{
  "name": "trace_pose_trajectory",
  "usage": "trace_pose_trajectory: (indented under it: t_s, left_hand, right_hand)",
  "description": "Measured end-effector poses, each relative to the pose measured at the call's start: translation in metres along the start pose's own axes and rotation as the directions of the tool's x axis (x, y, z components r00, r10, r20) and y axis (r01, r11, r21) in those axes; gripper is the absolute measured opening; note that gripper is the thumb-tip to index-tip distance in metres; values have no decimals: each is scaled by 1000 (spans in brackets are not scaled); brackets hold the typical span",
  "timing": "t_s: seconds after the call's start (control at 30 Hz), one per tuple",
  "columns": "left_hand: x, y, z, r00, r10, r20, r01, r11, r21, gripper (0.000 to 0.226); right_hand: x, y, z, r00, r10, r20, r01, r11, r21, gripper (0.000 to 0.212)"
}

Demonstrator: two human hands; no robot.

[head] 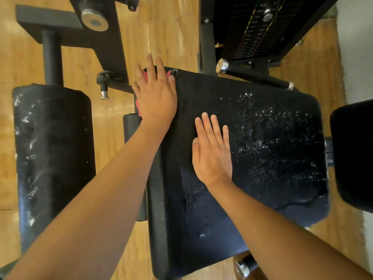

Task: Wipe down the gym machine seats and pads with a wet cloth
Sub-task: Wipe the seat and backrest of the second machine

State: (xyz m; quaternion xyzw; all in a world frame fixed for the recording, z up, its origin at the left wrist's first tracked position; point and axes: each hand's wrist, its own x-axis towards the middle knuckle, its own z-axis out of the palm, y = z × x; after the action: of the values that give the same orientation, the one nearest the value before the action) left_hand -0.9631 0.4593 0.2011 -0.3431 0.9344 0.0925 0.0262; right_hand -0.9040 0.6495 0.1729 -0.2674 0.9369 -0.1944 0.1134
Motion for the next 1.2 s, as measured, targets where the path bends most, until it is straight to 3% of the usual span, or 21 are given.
trace_pose_trajectory:
  t_s: [0.47, 0.6, 0.73, 0.87, 1.0, 1.2]
  left_hand:
    - [7, 7, -3, 994, 108, 9, -108, 980, 165, 58]
    - [0, 7, -2, 982, 189, 1, -186, 964, 189, 58]
    - [1, 9, -4, 988, 154, 12, -153, 971, 184, 58]
    - [-10, 12, -4, 990, 144, 14, -144, 976, 162, 58]
    - [-36, 13, 1, 984, 176, 5, -175, 972, 158, 57]
    - [-79, 8, 3, 981, 196, 4, -194, 968, 157, 57]
  right_hand:
    - [1, 1, 1, 1000, -7, -14, 7, 1000, 20, 56]
    - [3, 2, -5, 1000, -12, 26, 9, 995, 100, 56]
    - [3, 17, -26, 999, -16, 39, 7, 975, 221, 53]
    - [-5, 64, -40, 987, 159, 40, -163, 977, 138, 54]
    - [-21, 97, -32, 991, 73, 111, -74, 997, 6, 60]
    - [-24, 99, -29, 993, 66, 95, -66, 998, -10, 59]
